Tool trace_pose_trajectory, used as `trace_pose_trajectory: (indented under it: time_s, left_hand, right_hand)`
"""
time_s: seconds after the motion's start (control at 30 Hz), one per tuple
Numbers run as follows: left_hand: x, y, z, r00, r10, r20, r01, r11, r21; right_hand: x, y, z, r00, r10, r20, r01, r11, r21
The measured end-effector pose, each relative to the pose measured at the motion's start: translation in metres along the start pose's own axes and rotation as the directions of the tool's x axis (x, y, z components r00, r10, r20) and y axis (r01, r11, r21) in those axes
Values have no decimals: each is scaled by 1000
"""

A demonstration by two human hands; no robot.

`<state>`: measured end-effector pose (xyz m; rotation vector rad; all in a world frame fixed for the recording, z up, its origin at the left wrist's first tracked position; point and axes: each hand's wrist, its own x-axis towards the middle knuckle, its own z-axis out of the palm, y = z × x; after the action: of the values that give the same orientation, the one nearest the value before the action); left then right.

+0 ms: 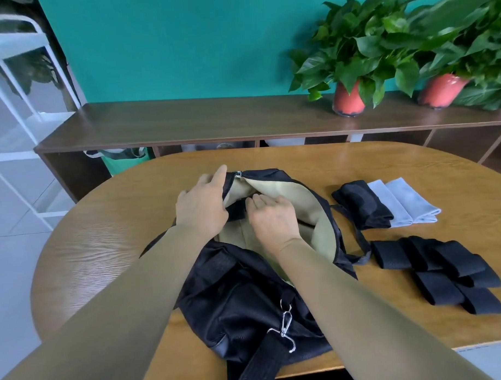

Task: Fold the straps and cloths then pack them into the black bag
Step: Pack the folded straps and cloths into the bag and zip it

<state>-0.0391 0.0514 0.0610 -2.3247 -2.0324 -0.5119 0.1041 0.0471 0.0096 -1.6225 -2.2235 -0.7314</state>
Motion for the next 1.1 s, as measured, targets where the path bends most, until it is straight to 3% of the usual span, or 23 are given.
trace_pose_trajectory:
  time_s: [0.27,0.43,0.63,0.9,1.1]
  left_hand:
    - [3,-6,8,999,23,-48,-24,1000,-12]
    - [2,-6,10,999,31,-44,-31,1000,0]
    - [1,-4,8,999,32,-9,-32,999,22]
    - [-8,1,-8,995,71,-69,-63,992,113]
    - [-31,10,-14,994,76,-83,-63,987,146]
  right_hand:
    - [2,-4,30,957,2,291,6,1000,-28]
    - [1,-4,38,936,50,349,-32,998,-56]
    - [8,-2,32,894,-19,447,11,1000,22]
    - [0,5,-4,924,-7,383,-3,1000,25]
    - [-33,32,-44,996,34,80,-30,999,-46]
